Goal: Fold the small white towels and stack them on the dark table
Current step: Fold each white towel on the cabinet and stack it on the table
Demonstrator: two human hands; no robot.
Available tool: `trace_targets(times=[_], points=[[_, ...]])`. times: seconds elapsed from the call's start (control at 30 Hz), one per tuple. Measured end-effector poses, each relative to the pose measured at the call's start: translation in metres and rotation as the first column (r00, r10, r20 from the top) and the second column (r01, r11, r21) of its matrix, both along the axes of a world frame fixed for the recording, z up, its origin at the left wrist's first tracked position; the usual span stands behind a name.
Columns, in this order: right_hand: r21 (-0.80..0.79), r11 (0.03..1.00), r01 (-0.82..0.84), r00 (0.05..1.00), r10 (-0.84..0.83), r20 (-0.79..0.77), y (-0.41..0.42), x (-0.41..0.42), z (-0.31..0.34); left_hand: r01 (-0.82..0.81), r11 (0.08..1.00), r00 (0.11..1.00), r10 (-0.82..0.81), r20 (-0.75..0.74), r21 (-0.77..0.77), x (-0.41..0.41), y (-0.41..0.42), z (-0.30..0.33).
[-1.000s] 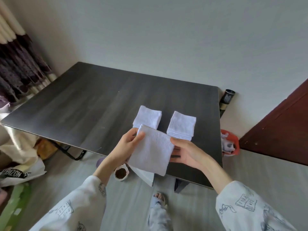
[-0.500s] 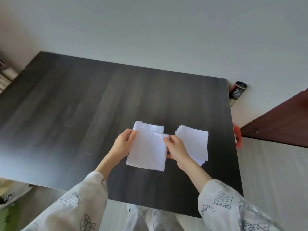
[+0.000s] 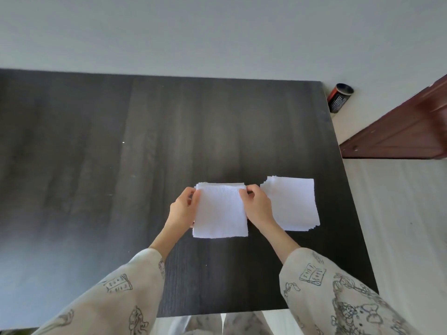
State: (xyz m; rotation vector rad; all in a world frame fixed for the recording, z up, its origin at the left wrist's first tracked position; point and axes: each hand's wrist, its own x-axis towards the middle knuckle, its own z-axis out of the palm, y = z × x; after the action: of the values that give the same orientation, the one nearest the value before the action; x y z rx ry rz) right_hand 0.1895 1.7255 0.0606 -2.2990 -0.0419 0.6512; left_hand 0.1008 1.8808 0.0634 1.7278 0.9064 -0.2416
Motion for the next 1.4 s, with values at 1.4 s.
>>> trace_targets(times=[1.4], points=[[-0.527, 0.770, -0.360, 0.691, 0.599, 0.403, 0.003, -0.030, -0.062, 0.512, 0.338, 0.741, -0.638, -0.207, 0.790, 0.001, -0.019, -0.061]])
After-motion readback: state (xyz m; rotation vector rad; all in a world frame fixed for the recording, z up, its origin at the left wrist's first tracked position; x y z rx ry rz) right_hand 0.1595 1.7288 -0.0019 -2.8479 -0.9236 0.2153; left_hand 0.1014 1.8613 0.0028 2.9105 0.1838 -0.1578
